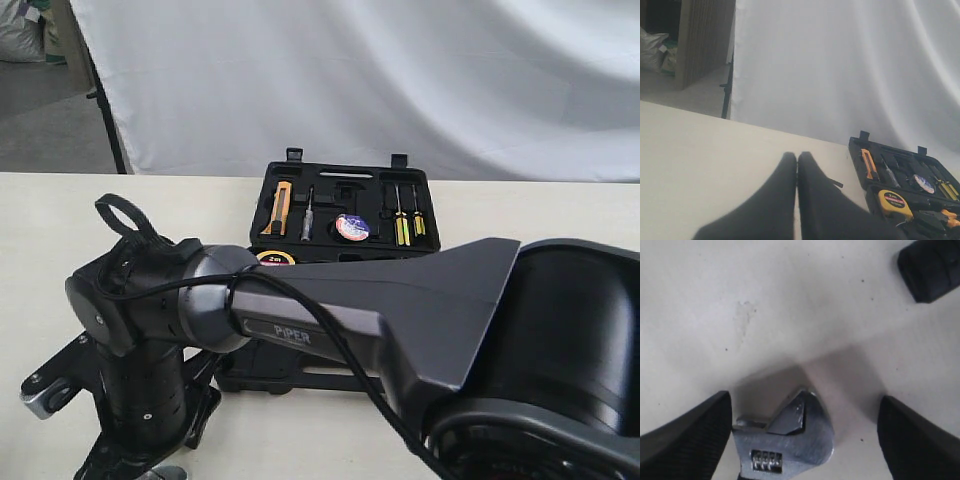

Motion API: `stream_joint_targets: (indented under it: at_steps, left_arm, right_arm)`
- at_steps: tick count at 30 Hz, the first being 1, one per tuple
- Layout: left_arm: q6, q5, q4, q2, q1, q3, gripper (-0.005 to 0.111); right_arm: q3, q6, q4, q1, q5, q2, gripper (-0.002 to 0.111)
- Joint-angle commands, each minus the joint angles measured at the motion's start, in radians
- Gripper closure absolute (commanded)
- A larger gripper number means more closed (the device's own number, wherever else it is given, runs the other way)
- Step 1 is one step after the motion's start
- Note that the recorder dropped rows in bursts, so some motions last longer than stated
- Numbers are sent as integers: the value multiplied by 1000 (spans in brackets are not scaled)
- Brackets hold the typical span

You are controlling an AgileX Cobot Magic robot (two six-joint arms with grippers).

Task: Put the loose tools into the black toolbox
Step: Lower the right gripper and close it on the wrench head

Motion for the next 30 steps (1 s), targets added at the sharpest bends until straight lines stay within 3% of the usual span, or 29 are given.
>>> stream_joint_targets:
  at_steps: [1, 4, 8, 16, 30]
  left_arm:
    - [-5, -7, 4, -3, 25, -3, 106]
    - [-5, -7, 4, -3, 25, -3, 106]
    - [-5, -7, 4, -3, 25, -3, 106]
    - [-5, -7, 4, -3, 25, -3, 106]
    - [-5, -7, 4, -3, 25, -3, 106]
  right_arm:
    - [-7, -6, -27, 1, -10, -2, 40]
    - [-7, -6, -62, 1, -7, -15, 55]
    - [-7, 14, -81, 1, 7, -33, 67]
    - [-7, 145, -125, 1, -26, -56, 67]
    - [-7, 156, -127, 1, -67, -13, 67]
